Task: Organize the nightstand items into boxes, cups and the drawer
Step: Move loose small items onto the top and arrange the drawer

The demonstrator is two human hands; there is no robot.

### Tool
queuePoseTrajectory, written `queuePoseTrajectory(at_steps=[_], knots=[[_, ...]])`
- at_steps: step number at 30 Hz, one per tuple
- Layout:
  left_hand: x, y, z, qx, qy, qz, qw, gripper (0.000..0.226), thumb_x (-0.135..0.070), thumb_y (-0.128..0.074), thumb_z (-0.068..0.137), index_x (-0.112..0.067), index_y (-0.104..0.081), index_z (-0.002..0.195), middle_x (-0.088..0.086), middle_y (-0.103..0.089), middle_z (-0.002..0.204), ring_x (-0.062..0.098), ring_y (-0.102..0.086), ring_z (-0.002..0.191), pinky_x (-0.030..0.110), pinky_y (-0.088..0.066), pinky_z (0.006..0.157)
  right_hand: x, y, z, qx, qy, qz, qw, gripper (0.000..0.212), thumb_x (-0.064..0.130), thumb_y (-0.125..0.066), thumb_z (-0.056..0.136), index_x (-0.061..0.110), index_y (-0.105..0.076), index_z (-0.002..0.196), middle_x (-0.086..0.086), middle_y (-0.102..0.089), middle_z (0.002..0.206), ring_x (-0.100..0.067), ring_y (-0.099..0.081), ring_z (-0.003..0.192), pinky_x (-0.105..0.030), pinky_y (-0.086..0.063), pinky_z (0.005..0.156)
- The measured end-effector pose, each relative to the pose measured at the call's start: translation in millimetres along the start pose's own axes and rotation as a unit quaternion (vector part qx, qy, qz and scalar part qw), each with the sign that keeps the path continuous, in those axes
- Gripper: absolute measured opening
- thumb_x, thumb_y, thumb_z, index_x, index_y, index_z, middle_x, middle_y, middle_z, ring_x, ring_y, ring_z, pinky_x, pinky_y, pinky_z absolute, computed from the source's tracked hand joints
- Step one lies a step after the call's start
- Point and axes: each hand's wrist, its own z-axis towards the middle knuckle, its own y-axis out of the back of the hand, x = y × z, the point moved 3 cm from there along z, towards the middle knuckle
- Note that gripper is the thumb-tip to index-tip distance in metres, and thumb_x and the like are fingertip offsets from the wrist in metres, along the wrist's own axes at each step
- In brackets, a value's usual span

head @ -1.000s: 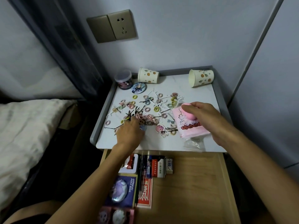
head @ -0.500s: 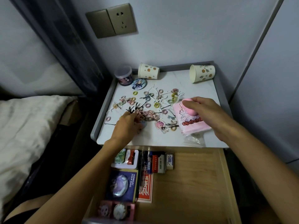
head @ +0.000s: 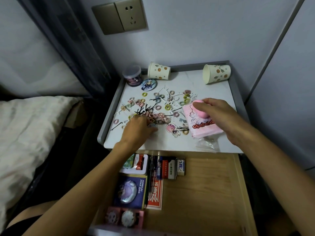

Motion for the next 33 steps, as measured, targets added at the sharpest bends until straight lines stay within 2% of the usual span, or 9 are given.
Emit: queuePoseTrajectory(at_steps=[3,9,13,18,20,23,27,30,33], knots=[[-10.5,-4.0,2.1,0.016,0.04,0.032,0.999,0.04,-0.038,-0.073,0.087,-0.008,-0.057,0.108,0.01,-0.061,0.103,0.025,-0.055,0.088,0.034,-0.039,0.07,-0.6,-1.4,-0.4,0.002,-0.003,0.002,1.0,0.022,0.037,-0.062,0.093,0.025,-0.068,0.11,-0.004,-0.074,0.096,-0.02,-0.072,0.084,-0.032,-0.055,0.072],[-14.9,-2.5,9.5,0.038,0.067,0.046,0.996,0.037,-0.034,-0.078,0.083,-0.006,-0.058,0.098,0.006,-0.055,0.09,0.024,-0.054,0.087,0.037,-0.044,0.071,-1.2,0.7,-0.9,-0.002,-0.004,0.0,1.0,0.022,0.037,-0.062,0.094,0.024,-0.067,0.112,-0.004,-0.074,0.096,-0.021,-0.073,0.083,-0.033,-0.056,0.072],[-8.7,-3.1,15.9,0.07,0.101,-0.101,0.987,0.031,-0.025,-0.085,0.077,0.0,-0.068,0.083,0.013,-0.072,0.079,0.026,-0.071,0.074,0.039,-0.06,0.071,-1.2,1.4,0.1,-0.004,-0.008,0.006,1.0,0.02,0.037,-0.062,0.093,0.025,-0.067,0.109,-0.002,-0.073,0.092,-0.018,-0.073,0.078,-0.03,-0.055,0.069],[-24.4,-6.1,12.8,0.111,0.19,-0.363,0.905,0.027,-0.011,-0.084,0.076,0.008,-0.069,0.087,0.02,-0.072,0.079,0.017,-0.066,0.051,0.029,-0.06,0.053,-7.8,3.0,-1.1,0.014,-0.044,0.011,0.999,0.019,0.036,-0.063,0.093,0.024,-0.068,0.107,-0.003,-0.074,0.084,-0.018,-0.073,0.069,-0.026,-0.055,0.06],[-35.6,-12.8,14.5,0.097,0.19,-0.351,0.912,0.026,-0.012,-0.085,0.076,0.007,-0.069,0.084,0.022,-0.073,0.081,0.02,-0.068,0.054,0.033,-0.061,0.056,-12.0,3.5,-3.0,0.028,-0.059,0.018,0.998,0.019,0.036,-0.063,0.093,0.023,-0.068,0.106,-0.002,-0.076,0.08,-0.017,-0.074,0.067,-0.024,-0.052,0.057],[-48.5,-21.8,16.0,0.047,0.16,-0.258,0.952,0.027,-0.019,-0.086,0.073,0.0,-0.067,0.074,0.017,-0.072,0.081,0.028,-0.072,0.074,0.043,-0.062,0.071,-16.7,8.8,-5.6,0.031,-0.055,0.018,0.998,0.022,0.038,-0.063,0.092,0.022,-0.07,0.105,-0.003,-0.077,0.083,-0.016,-0.073,0.068,-0.023,-0.051,0.058],[-57.6,-23.9,13.5,0.03,0.132,-0.162,0.978,0.035,-0.026,-0.082,0.077,-0.009,-0.054,0.066,0.016,-0.069,0.088,0.031,-0.067,0.085,0.034,-0.056,0.072,-28.9,2.7,-8.5,0.066,-0.064,-0.026,0.995,0.023,0.042,-0.064,0.091,0.025,-0.07,0.104,0.003,-0.076,0.079,-0.015,-0.074,0.07,-0.027,-0.051,0.068],[-65.7,-25.9,15.8,0.028,0.125,-0.126,0.984,0.028,-0.028,-0.08,0.078,-0.006,-0.064,0.085,0.015,-0.07,0.097,0.032,-0.067,0.091,0.033,-0.055,0.074,-36.0,-0.9,-5.7,0.07,-0.078,-0.046,0.993,0.021,0.04,-0.064,0.091,0.023,-0.07,0.101,0.01,-0.071,0.064,-0.008,-0.069,0.061,-0.026,-0.05,0.067],[-70.0,-28.3,20.6,0.034,0.118,-0.093,0.988,0.031,-0.024,-0.074,0.082,-0.005,-0.064,0.105,0.014,-0.069,0.104,0.033,-0.068,0.094,0.042,-0.058,0.083,-35.4,2.8,-2.1,0.054,-0.075,-0.051,0.994,0.023,0.043,-0.065,0.09,0.024,-0.071,0.102,0.002,-0.073,0.079,-0.015,-0.07,0.077,-0.03,-0.051,0.078]])
